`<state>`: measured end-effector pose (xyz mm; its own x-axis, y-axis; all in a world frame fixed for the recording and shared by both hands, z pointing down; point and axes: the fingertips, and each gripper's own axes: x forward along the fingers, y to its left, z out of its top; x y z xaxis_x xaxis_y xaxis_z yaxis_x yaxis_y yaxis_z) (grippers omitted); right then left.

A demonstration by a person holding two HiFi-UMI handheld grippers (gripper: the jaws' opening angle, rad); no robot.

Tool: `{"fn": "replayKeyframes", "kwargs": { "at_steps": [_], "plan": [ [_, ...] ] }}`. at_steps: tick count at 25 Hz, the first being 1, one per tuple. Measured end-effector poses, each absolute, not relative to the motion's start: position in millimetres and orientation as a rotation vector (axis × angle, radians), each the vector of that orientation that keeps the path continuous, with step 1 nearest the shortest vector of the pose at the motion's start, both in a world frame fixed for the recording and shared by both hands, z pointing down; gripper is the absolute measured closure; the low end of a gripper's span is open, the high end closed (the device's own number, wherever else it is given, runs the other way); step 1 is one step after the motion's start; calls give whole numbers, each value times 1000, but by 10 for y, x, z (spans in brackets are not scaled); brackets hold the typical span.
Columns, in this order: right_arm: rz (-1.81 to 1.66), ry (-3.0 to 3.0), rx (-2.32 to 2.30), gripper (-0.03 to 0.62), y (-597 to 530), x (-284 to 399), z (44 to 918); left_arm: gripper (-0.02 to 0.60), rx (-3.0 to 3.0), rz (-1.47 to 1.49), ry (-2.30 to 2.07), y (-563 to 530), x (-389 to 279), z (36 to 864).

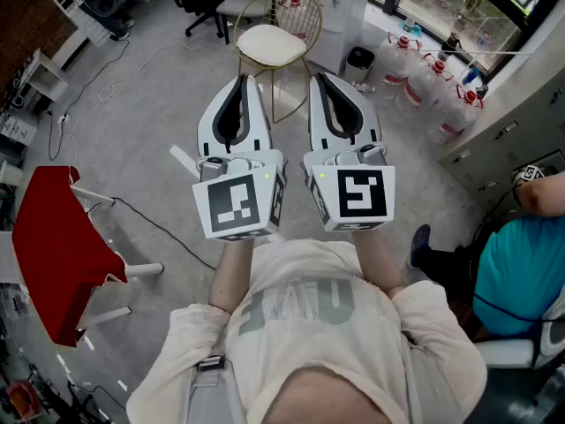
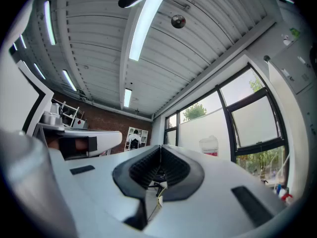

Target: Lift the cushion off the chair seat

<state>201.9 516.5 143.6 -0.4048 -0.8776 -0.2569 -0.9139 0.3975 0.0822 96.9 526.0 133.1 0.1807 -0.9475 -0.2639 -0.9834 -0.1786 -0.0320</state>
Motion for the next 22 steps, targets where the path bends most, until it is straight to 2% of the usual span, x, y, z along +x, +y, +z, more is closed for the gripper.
{"fn": "replayKeyframes", "kwargs": {
  "at_steps": [13,22],
  "plan": [
    [353,2477,-1561,577,5114,2119,1343,569,-2216,295,1950,5142,842,1332],
    [237,2471,-1564,577,4873,2243,1522,571,-2195,231,2022,5022,761,1534]
  ]
}}
